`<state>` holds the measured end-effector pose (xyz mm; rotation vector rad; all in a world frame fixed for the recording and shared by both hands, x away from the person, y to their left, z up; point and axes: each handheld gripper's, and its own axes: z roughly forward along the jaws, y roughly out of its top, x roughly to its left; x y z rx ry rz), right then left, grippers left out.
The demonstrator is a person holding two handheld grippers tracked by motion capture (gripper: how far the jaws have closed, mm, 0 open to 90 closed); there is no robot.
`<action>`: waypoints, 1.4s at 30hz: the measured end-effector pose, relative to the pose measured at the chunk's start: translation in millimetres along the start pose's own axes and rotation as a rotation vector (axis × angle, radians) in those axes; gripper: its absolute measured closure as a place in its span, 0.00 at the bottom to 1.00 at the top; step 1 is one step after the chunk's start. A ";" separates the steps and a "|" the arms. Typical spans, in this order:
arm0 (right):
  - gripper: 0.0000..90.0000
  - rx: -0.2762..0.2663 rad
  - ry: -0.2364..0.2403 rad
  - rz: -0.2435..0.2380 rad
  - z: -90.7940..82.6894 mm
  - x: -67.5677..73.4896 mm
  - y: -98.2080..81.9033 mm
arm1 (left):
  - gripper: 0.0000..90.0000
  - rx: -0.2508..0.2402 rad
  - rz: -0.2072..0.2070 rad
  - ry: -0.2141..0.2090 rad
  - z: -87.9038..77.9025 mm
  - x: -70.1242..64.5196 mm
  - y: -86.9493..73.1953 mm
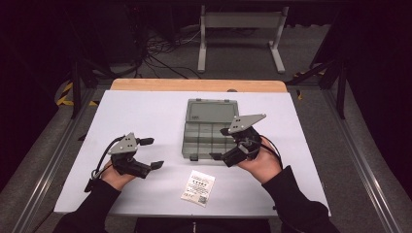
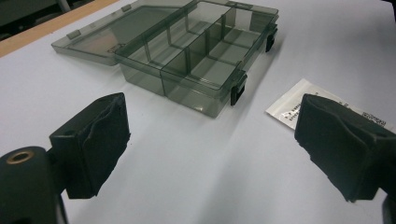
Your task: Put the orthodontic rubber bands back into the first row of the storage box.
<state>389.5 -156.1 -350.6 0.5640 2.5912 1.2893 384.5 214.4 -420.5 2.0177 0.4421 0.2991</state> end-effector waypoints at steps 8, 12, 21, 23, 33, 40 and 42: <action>0.14 0.055 0.026 -0.049 7.7 15.6 4.7 | 0.12 -0.006 -0.002 -0.006 -1.3 -0.5 -0.1; 0.14 0.081 0.045 -0.059 12.5 19.2 3.8 | 0.12 -0.001 -0.002 -0.009 -1.0 -0.6 -0.1; 0.14 0.145 0.079 -0.076 28.3 26.9 -3.9 | 0.12 -0.005 -0.001 -0.007 -1.3 -0.8 -0.1; 0.14 0.155 0.084 -0.077 30.6 28.1 -4.9 | 0.12 -0.005 -0.001 -0.007 -1.4 -0.7 -0.1; 0.14 0.226 0.122 -0.097 50.7 36.4 -14.6 | 0.12 -0.006 -0.001 -0.007 -1.5 -1.0 0.0; 0.14 0.259 0.146 -0.104 59.9 41.1 -18.6 | 0.12 -0.004 0.000 -0.009 -1.5 -1.2 0.2; 0.14 0.270 0.154 -0.106 63.3 43.1 -20.1 | 0.12 -0.004 0.001 -0.010 -1.4 -1.3 0.2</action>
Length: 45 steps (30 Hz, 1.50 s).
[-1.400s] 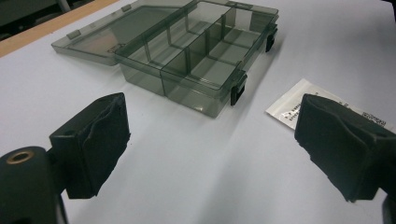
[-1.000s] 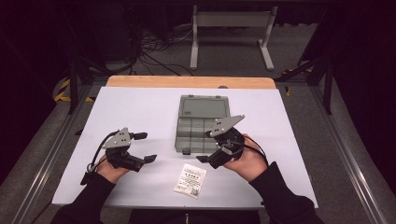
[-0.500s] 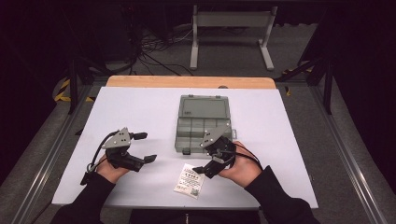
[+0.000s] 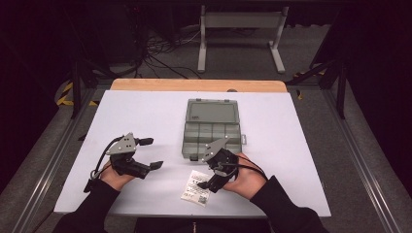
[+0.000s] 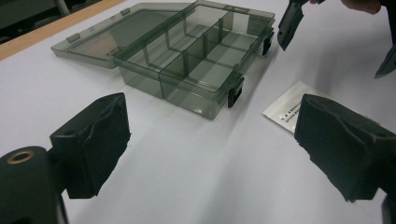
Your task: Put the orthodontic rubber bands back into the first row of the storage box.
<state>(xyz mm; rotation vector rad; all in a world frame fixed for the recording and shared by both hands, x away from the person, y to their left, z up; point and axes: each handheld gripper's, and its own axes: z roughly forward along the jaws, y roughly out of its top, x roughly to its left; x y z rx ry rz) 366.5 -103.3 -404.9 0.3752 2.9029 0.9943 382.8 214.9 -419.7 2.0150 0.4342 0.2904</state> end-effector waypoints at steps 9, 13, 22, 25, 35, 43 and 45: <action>0.13 0.035 0.030 0.000 13.5 3.6 -2.5 | 0.12 0.002 0.001 -0.004 0.3 -0.2 0.0; 0.12 0.050 0.043 -0.005 19.3 6.4 -4.1 | 0.12 0.004 0.003 -0.006 0.7 -0.4 0.1; 0.11 0.070 0.057 -0.008 26.7 9.7 -6.6 | 0.12 0.004 0.009 -0.006 0.5 -0.4 0.3; 0.11 0.075 0.057 -0.005 29.5 9.7 -7.7 | 0.12 0.004 0.009 -0.006 0.6 -0.3 0.3; 0.10 0.084 0.042 -0.006 35.1 6.8 -10.7 | 0.12 0.006 0.004 -0.008 1.0 -0.5 0.1; 0.11 0.104 0.038 -0.035 43.3 8.8 -11.2 | 0.12 0.008 0.009 -0.010 1.1 -0.7 0.2; 0.11 0.111 0.024 -0.042 45.2 9.6 -11.7 | 0.12 0.007 0.002 -0.011 1.1 -0.8 0.0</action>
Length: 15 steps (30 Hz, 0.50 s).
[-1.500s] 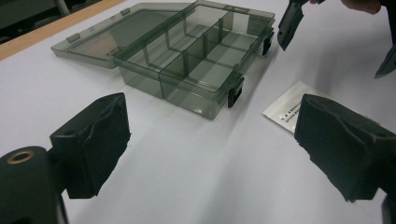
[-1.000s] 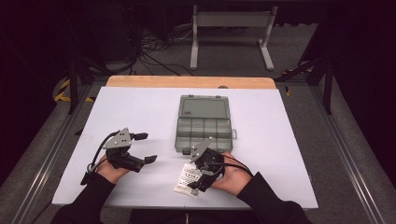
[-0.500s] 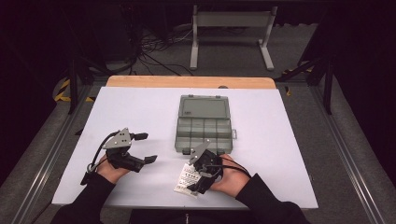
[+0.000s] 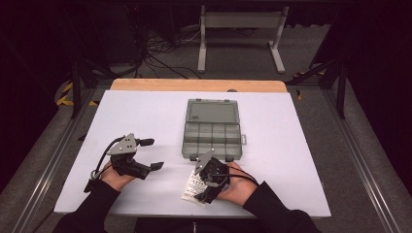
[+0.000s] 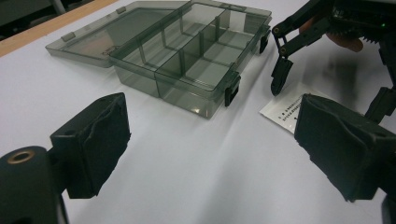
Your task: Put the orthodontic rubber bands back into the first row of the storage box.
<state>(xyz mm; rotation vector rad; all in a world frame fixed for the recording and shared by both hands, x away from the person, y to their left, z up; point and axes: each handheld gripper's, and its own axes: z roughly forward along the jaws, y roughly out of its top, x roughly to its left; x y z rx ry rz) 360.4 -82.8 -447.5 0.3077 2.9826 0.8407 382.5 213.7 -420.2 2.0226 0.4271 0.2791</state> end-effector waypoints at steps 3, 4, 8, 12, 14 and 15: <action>0.12 0.003 -0.008 -0.013 0.0 0.9 -0.2 | 0.12 0.002 0.005 0.000 0.3 0.2 0.1; 0.12 0.001 -0.017 -0.013 0.4 1.7 -0.4 | 0.12 0.002 0.006 -0.001 0.4 0.1 0.1; 0.13 0.011 -0.031 -0.018 0.4 3.7 0.0 | 0.12 0.002 0.006 -0.002 0.4 -0.2 0.2; 0.17 0.011 -0.029 -0.021 -0.4 4.2 0.3 | 0.12 0.002 0.006 -0.003 0.3 -0.2 0.3; 0.21 0.016 -0.035 -0.018 -1.1 5.2 1.1 | 0.12 0.002 0.000 -0.004 0.6 -0.7 0.1; 0.23 0.020 -0.031 -0.022 -1.9 5.3 1.6 | 0.12 0.002 0.005 -0.005 0.6 -0.4 0.2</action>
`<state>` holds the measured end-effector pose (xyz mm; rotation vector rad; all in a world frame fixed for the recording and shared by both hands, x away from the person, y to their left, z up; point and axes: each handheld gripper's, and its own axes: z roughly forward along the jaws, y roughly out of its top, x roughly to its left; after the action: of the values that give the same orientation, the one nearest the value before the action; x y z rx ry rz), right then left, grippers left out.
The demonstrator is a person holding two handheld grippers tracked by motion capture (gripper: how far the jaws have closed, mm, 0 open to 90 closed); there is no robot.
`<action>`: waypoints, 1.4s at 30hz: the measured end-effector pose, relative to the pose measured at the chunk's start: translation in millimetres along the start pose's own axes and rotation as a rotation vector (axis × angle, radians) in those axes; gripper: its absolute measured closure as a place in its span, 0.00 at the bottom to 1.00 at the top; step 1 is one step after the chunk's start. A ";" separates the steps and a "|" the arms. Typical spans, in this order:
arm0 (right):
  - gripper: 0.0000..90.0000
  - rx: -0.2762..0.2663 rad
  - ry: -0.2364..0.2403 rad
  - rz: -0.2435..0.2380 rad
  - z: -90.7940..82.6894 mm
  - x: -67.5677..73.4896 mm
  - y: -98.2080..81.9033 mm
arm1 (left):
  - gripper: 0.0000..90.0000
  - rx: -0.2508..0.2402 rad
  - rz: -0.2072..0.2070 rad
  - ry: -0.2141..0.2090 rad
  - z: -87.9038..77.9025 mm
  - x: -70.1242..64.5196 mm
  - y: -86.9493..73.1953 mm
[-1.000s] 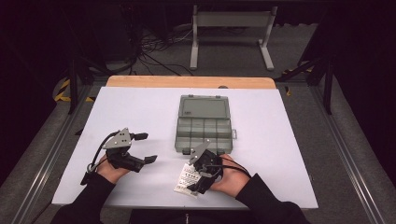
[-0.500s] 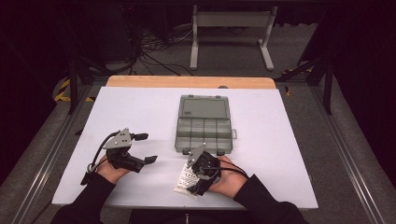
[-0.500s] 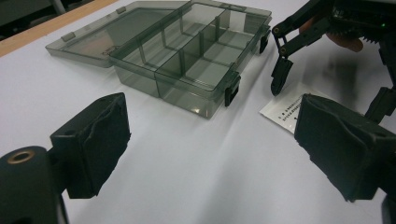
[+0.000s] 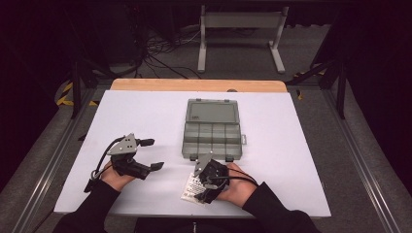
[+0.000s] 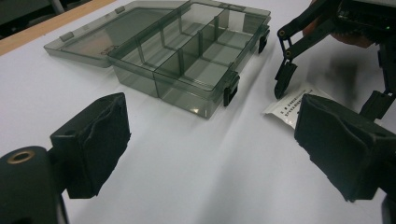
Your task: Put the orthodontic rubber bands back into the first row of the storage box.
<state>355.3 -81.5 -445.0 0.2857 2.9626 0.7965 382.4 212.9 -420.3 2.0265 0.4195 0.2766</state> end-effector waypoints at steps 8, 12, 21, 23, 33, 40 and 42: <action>0.41 0.021 0.011 -0.004 -3.6 3.2 2.8 | 0.12 -0.001 0.001 -0.002 -0.3 0.2 0.0; 0.61 0.038 0.028 0.001 -6.8 5.0 4.1 | 0.12 0.000 0.002 -0.004 -0.1 0.1 0.0; 0.84 0.051 0.032 -0.019 -9.3 6.7 3.8 | 0.12 -0.002 0.003 -0.005 0.0 -0.2 0.0; 0.85 0.048 0.028 -0.028 -9.2 6.6 3.7 | 0.12 -0.003 0.003 -0.005 0.0 -0.2 0.0; 0.97 0.066 0.025 -0.053 -13.1 8.3 6.4 | 0.12 0.000 0.002 -0.005 -0.5 0.4 -0.1; 0.98 0.053 0.011 -0.073 -23.9 4.7 9.7 | 0.12 0.000 0.003 -0.003 -0.9 0.7 -0.1; 0.98 0.044 0.001 -0.078 -28.9 2.9 11.6 | 0.12 0.000 0.003 -0.003 -1.0 0.7 0.0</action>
<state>351.3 -85.3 -414.2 0.1709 2.9746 0.7246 382.7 214.0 -419.9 2.0274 0.4149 0.2749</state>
